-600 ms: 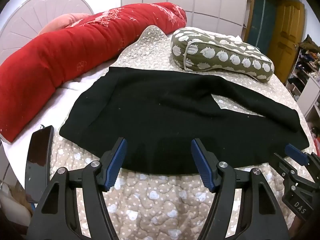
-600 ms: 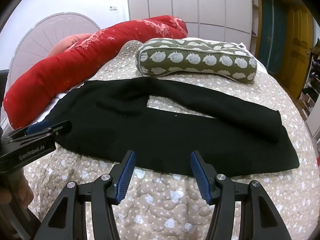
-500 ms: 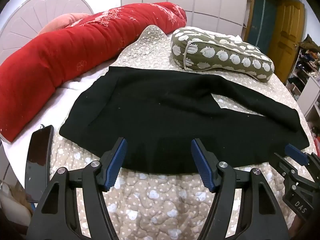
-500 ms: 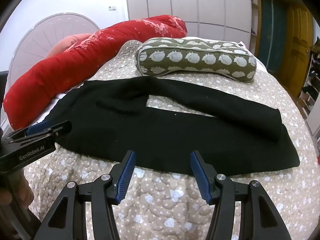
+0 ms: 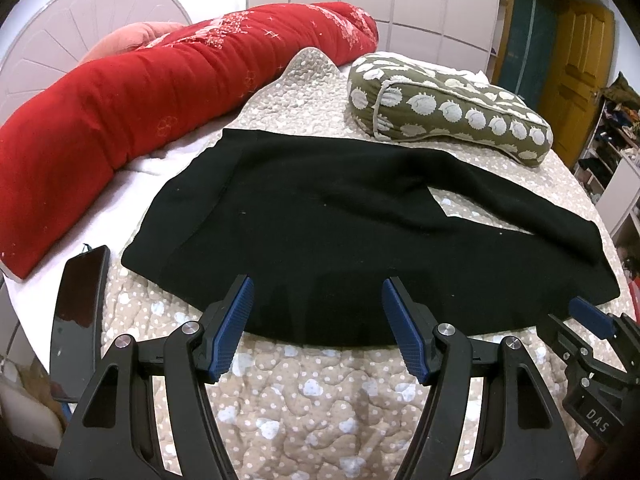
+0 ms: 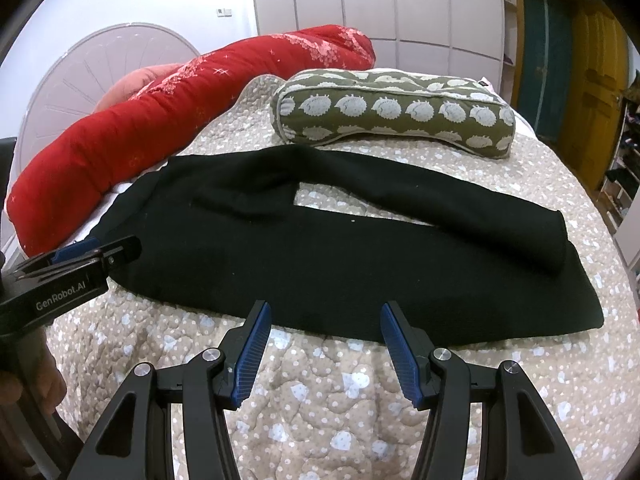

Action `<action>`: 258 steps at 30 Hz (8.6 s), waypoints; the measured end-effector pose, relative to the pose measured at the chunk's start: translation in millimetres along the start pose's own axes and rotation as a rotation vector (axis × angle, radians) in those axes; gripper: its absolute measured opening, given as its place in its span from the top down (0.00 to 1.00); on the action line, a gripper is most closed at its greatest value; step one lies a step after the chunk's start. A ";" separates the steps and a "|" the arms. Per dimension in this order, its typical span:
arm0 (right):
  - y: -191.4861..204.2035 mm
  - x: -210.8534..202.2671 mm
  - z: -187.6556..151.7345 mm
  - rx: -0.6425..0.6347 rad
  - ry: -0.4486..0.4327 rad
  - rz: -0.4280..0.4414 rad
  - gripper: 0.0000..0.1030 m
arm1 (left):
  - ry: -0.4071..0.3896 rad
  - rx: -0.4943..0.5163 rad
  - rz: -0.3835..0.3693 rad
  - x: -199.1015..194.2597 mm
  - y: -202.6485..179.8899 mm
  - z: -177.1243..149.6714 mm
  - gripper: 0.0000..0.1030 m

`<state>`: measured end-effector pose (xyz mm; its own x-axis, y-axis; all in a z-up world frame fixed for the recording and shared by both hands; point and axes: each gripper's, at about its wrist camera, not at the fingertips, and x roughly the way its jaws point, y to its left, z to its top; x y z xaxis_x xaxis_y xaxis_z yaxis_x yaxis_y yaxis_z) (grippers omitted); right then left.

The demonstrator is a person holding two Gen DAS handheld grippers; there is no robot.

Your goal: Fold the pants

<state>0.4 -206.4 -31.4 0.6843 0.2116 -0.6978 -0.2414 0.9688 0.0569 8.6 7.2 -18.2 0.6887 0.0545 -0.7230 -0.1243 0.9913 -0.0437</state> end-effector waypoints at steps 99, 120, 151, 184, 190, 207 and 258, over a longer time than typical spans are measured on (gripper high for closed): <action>-189.0 -79.9 -73.5 0.445 -0.116 -0.141 0.96 | 0.128 -0.312 -0.010 -24.8 109.3 -19.1 0.73; -54.6 10.8 4.3 0.069 0.066 0.205 0.80 | 0.056 -0.230 -0.053 -0.2 72.5 24.5 0.47; 68.6 203.5 167.9 -0.499 0.170 0.340 0.95 | 0.192 -0.236 -0.052 104.3 100.7 58.9 0.38; -68.3 -41.0 -20.3 0.059 -0.034 0.090 0.72 | 0.088 -0.210 0.000 11.4 74.6 8.3 0.38; -90.8 -25.7 11.6 0.084 -0.035 0.098 0.70 | 0.122 -0.168 0.029 23.8 61.5 1.0 0.38; 20.2 98.1 74.1 0.029 0.095 0.266 0.93 | 0.136 -0.163 0.035 33.1 71.5 -9.0 0.38; -95.1 -65.7 -12.4 0.145 -0.060 0.053 0.75 | 0.083 -0.113 0.020 -3.6 36.7 -7.5 0.38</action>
<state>-30.2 -314.0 0.2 0.7140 0.2662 -0.6476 -0.1798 0.9636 0.1978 -3.8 42.5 -22.3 0.6244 0.0598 -0.7788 -0.2206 0.9700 -0.1024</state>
